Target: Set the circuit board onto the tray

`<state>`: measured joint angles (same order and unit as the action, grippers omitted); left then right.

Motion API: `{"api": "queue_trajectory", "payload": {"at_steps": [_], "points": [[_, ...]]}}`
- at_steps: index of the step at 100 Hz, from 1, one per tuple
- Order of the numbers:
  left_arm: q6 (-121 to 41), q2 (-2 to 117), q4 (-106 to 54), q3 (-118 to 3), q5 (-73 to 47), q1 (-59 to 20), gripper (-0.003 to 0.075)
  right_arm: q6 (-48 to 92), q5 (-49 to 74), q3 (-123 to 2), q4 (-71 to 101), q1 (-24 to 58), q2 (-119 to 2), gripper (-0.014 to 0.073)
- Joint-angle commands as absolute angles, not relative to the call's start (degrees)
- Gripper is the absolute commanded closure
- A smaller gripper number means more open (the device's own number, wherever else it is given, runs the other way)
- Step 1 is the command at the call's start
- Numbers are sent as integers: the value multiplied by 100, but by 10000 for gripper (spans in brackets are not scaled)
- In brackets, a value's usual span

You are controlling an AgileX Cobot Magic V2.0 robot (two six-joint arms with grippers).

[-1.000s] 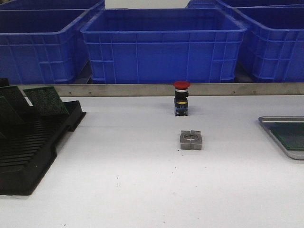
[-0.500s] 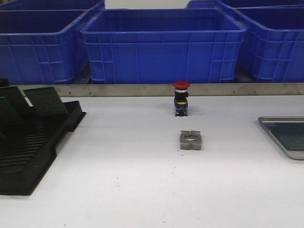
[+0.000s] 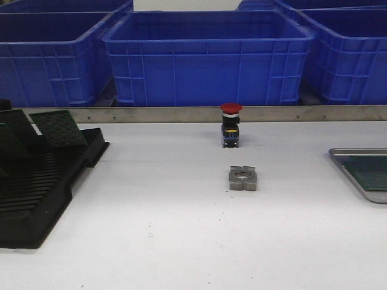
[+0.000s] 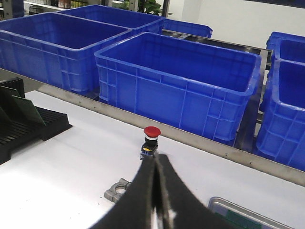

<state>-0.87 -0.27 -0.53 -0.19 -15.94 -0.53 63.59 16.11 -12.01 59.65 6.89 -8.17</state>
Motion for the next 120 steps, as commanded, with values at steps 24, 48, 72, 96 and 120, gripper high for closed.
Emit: {"api": "queue_trajectory", "payload": {"at_steps": [24, 48, 72, 96, 120], "points": [[-87, -214, -106, 144, -1178, -91, 737, 6395, 1366, -1350, 6052, 693, -886, 652], [-87, -214, -106, 144, -1178, -91, 737, 6395, 1366, -1350, 6052, 693, -886, 652], [-87, -214, -106, 144, -1178, -91, 737, 6395, 1366, -1350, 6052, 693, -886, 652], [-87, -214, -106, 144, -1178, -91, 737, 6483, 1160, -1331, 6047, 693, -886, 652], [-87, -214, -106, 144, -1178, -91, 737, 6337, -653, -883, 5869, 666, -886, 652]]}}
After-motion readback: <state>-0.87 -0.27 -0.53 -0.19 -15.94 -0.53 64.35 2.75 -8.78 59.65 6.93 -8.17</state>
